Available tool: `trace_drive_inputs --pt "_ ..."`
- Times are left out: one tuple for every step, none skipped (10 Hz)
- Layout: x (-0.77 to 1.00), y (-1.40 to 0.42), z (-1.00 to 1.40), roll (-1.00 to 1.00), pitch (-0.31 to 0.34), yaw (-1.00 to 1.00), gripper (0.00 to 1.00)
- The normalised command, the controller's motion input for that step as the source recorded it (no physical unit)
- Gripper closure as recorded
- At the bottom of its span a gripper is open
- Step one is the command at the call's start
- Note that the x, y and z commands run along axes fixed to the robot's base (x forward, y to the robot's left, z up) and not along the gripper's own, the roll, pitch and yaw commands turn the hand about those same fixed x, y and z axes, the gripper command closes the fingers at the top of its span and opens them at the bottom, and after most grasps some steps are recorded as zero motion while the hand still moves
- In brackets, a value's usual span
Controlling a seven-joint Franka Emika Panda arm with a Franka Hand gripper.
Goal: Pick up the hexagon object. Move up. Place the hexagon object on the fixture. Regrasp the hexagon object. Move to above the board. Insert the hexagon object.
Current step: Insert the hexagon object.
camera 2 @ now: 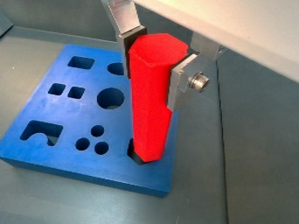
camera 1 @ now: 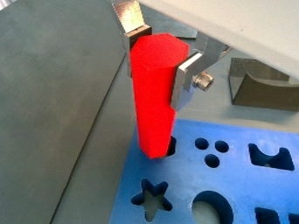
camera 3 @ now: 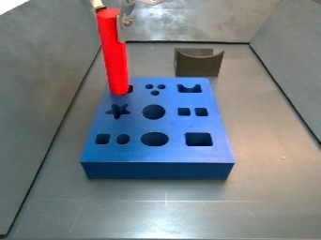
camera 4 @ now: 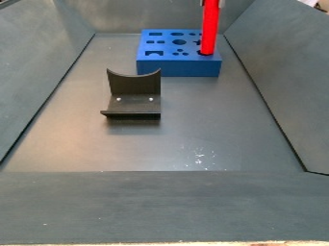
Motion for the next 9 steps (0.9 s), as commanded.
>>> trace_drive_inputs --pt "0.37 0.13 -0.54 -0.11 0.109 -0.70 1.00" --pt "0.57 0.26 -0.56 -0.12 0.170 -0.43 1.00" --pt "0.30 0.55 -0.22 -0.17 0.171 0.00 1.00" --pt "0.00 0.17 0.00 -0.05 0.000 0.01 1.00" --pt "-0.04 0.00 0.00 0.00 0.000 0.00 1.00" --pt "0.00 -0.30 -0.85 -0.02 -0.040 0.33 1.00" --pt "0.21 -0.07 -0.72 -0.09 0.000 0.89 1.00" --pt "0.00 0.00 -0.54 -0.24 -0.053 0.73 1.00" --pt "-0.13 -0.07 -0.06 0.00 -0.081 0.17 1.00"
